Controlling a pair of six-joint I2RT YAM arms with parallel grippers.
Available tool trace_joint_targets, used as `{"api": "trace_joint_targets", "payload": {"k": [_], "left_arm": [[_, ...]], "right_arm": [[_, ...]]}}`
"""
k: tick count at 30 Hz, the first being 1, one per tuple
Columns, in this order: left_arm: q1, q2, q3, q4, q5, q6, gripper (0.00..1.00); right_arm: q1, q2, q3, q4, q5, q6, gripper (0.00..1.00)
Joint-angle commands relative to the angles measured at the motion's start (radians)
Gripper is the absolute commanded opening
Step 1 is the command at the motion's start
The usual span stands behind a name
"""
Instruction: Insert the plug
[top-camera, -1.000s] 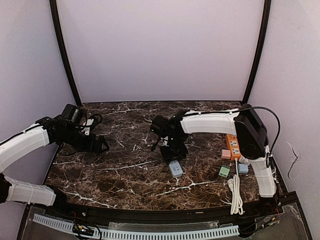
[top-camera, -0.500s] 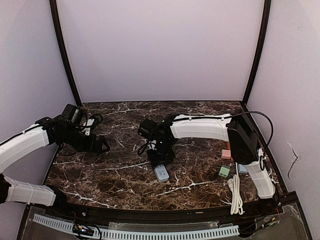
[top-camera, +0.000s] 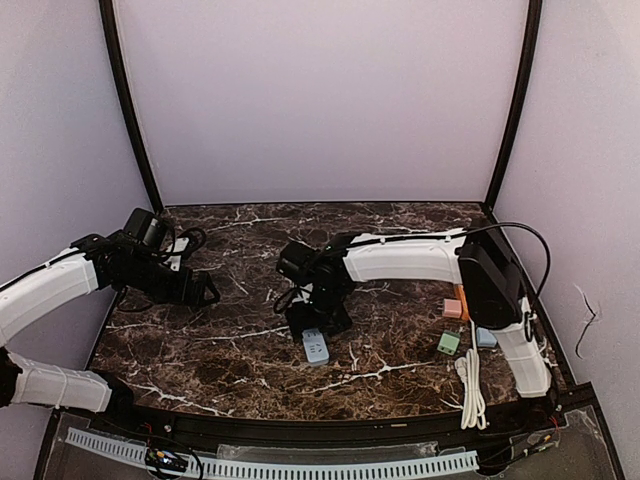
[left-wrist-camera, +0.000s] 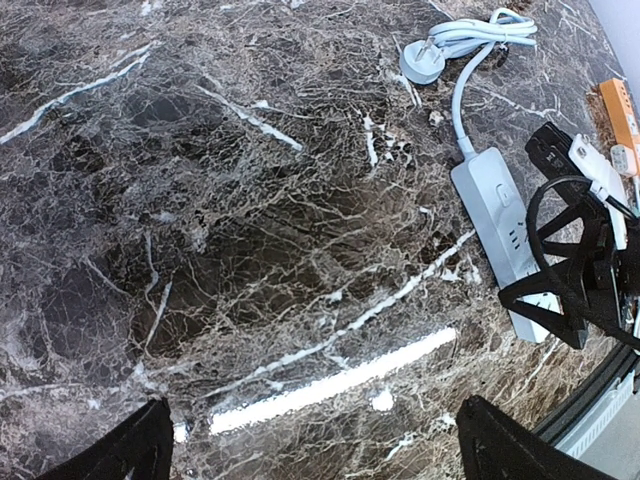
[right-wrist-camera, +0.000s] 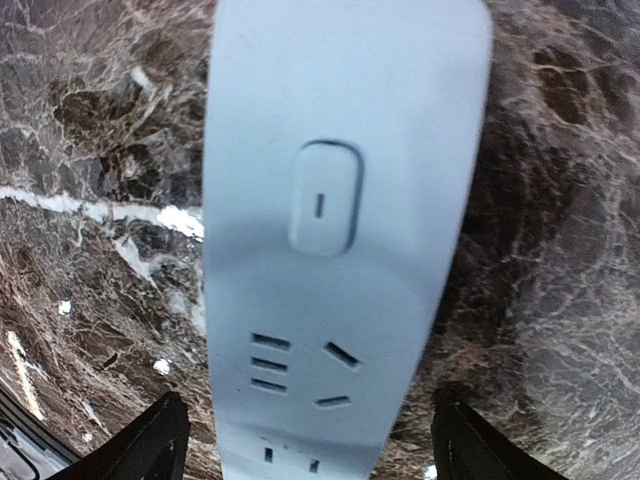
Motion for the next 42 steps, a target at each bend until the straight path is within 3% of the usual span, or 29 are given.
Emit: {"api": "trace_joint_targets", "payload": {"k": [1, 9, 17, 23, 33, 42], "left_arm": [[-0.005, -0.029, -0.007, -0.021, -0.004, 0.004, 1.00], [-0.008, -0.041, -0.008, -0.022, -0.016, 0.001, 1.00], [-0.013, -0.045, -0.008, -0.021, -0.023, -0.001, 1.00], [-0.014, -0.045, -0.008, -0.019, -0.025, -0.002, 1.00], [-0.015, -0.045, -0.008, -0.019, -0.027, 0.001, 1.00], [-0.015, -0.040, -0.008, -0.019, -0.025, 0.002, 1.00]], "right_arm": [[-0.027, -0.091, -0.013, -0.046, 0.056, 0.000, 0.85], [-0.114, -0.277, -0.050, -0.145, 0.179, -0.013, 0.98], [-0.273, -0.495, -0.220, -0.202, 0.258, 0.085, 0.99], [-0.408, -0.614, -0.408, -0.209, 0.233, 0.151, 0.99], [-0.534, -0.653, -0.596, -0.124, 0.187, 0.102, 0.89], [-0.579, -0.618, -0.660, -0.051, 0.163, 0.187, 0.91]]}}
